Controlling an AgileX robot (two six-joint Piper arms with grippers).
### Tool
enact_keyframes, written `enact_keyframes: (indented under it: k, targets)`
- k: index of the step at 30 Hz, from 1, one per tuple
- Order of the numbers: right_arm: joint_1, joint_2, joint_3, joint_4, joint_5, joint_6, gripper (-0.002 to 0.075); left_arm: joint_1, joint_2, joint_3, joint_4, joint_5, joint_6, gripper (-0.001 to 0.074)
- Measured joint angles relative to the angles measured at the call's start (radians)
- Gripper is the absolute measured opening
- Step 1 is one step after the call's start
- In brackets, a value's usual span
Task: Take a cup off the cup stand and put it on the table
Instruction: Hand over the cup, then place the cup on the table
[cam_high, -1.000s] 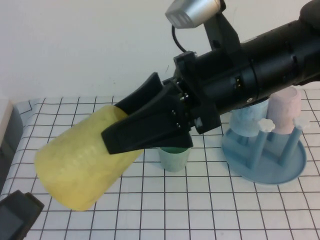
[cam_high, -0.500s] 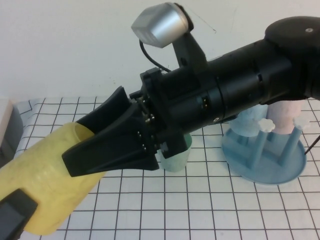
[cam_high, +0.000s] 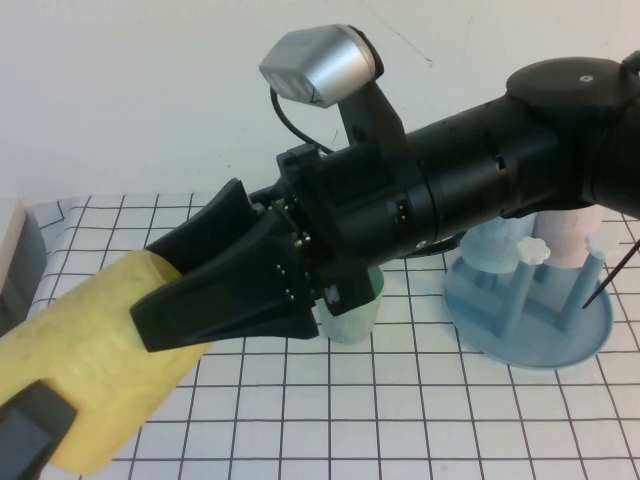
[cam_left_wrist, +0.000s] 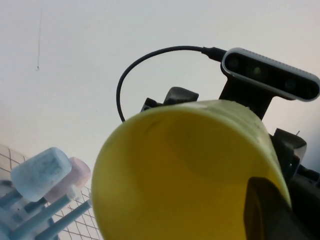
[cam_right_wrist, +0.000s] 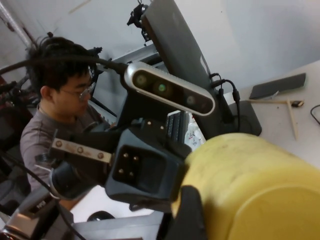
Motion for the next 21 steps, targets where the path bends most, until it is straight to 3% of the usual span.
enact_keyframes:
  k: [7, 13, 16, 21]
  targets:
    - [-0.084, 0.0, 0.002, 0.015, 0.003, -0.014, 0.0541, 0.0, 0.002, 0.0, 0.002, 0.047, 0.002, 0.0013]
    - [-0.174, -0.008, 0.002, 0.009, -0.022, 0.013, 0.048, 0.0, 0.0, 0.0, 0.006, 0.073, 0.002, 0.0006]
    - [-0.202, -0.036, 0.0, -0.086, -0.021, 0.036, 0.0395, 0.0, 0.025, -0.009, 0.041, 0.091, -0.002, 0.0006]
    - [-0.25, -0.113, -0.004, -0.387, -0.013, 0.138, 0.0132, 0.0, 0.175, -0.144, 0.256, 0.221, -0.005, 0.0006]
